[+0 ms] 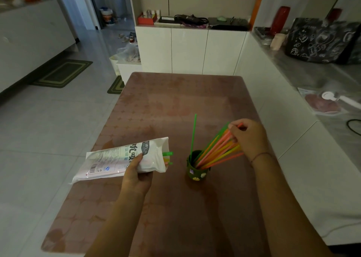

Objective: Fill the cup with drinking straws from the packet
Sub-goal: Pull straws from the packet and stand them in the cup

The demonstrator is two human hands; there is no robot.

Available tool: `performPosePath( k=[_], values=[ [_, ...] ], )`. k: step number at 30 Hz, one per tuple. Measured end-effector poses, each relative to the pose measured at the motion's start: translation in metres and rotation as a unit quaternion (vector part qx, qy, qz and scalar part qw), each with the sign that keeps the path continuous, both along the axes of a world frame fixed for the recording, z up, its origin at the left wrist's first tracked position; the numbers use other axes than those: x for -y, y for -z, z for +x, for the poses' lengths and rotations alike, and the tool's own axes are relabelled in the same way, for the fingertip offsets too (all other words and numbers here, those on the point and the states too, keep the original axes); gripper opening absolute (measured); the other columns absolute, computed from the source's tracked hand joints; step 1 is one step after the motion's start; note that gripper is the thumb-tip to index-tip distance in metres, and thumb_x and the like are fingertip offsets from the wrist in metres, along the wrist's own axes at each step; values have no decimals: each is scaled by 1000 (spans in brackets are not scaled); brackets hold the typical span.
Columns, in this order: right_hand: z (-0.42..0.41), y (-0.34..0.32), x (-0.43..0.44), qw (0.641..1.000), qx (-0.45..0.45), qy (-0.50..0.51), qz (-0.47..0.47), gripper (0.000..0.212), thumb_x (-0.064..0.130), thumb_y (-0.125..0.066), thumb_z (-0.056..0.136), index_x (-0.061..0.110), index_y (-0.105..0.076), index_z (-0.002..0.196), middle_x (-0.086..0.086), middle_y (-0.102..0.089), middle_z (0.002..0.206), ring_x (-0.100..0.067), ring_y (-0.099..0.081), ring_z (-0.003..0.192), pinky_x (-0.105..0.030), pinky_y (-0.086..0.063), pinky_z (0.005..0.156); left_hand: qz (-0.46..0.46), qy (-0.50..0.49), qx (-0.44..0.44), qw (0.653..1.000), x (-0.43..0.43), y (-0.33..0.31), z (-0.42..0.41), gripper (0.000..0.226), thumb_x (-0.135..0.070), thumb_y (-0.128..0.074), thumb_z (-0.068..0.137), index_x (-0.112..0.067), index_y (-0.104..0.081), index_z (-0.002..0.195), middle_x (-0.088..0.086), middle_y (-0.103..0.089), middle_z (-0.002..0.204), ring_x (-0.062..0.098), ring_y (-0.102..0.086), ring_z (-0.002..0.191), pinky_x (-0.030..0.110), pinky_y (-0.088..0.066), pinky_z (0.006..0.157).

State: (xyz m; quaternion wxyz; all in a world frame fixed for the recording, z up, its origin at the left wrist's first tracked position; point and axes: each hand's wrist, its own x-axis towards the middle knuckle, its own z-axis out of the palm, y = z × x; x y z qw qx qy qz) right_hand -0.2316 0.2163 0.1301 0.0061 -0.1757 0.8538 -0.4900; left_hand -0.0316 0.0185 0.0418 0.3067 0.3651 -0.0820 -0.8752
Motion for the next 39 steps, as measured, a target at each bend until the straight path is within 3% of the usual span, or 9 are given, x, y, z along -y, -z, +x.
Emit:
performPosePath(
  k=[4, 10, 15, 19, 25, 29, 32, 35, 39],
  values=[
    [1, 5, 1, 1000, -26, -9, 10, 10, 12, -68, 78, 7, -69, 86, -10, -64, 75, -22, -60, 71, -32, -49, 71, 1, 6, 3, 1000, -1, -3, -5, 32, 0, -63, 83, -17, -55, 109, 3, -76, 82, 21, -68, 94, 38, -61, 62],
    [-1, 2, -4, 999, -19, 16, -43, 7, 3, -62, 80, 9, -66, 81, -9, -63, 67, -5, -59, 48, -30, -54, 57, 2, -2, 9, 1000, -2, -8, -7, 47, 0, -64, 82, -17, -52, 124, 5, -71, 104, 21, -68, 97, 37, -60, 60],
    [8, 0, -3, 997, -66, 30, 27, 16, 10, -70, 75, 9, -68, 90, -8, -62, 83, -14, -55, 67, -24, -42, 66, -13, 6, 3, 1000, -5, -12, -10, 45, 0, -63, 82, -17, -52, 122, 4, -73, 96, 21, -68, 95, 36, -60, 60],
    [28, -20, 3, 989, -116, 49, -79, 13, 14, -69, 78, 16, -66, 90, -4, -58, 86, -6, -49, 59, -10, -36, 60, -51, 15, -12, 999, -8, -17, -11, 37, 0, -60, 85, -15, -54, 118, 4, -74, 95, 20, -67, 97, 35, -61, 65],
    [91, 15, 50, 930, 275, -56, -239, 10, 27, -53, 91, 24, -62, 93, 2, -65, 94, -15, -61, 90, -34, -51, 80, -175, 33, -12, 984, -23, -34, -16, 40, 0, -61, 85, -16, -55, 121, 5, -71, 112, 22, -66, 107, 39, -56, 88],
    [102, 35, 62, 749, 543, -36, -377, 31, 30, -38, 98, 11, -60, 107, -9, -64, 100, -22, -60, 89, -35, -49, 75, -298, 53, 9, 953, -32, -46, -13, 52, -9, -68, 82, -16, -52, 131, 9, -65, 125, 25, -63, 113, 42, -54, 93],
    [99, 45, 68, 661, 604, -51, -442, 47, 38, -30, 98, 7, -58, 118, -17, -64, 113, -32, -59, 105, -45, -49, 88, -378, 83, 19, 922, -39, -52, -11, 57, -16, -70, 80, -17, -50, 133, 8, -66, 123, 25, -64, 111, 42, -55, 89],
    [96, 47, 73, 662, 596, -11, -454, 43, 38, -42, 93, 4, -60, 115, -19, -58, 99, -31, -54, 87, -42, -40, 101, -404, 100, 43, 908, -44, -53, -10, 63, -24, -74, 74, -21, -51, 133, 4, -66, 123, 23, -64, 112, 45, -53, 91],
    [87, 45, 67, 696, 559, -15, -451, 24, 23, -47, 93, 6, -64, 91, -8, -49, 71, -13, -43, 54, -27, -45, 57, -391, 94, 42, 915, -39, -51, -8, 63, -21, -70, 76, -21, -49, 135, 5, -66, 124, 23, -63, 113, 44, -54, 91]
  ],
)
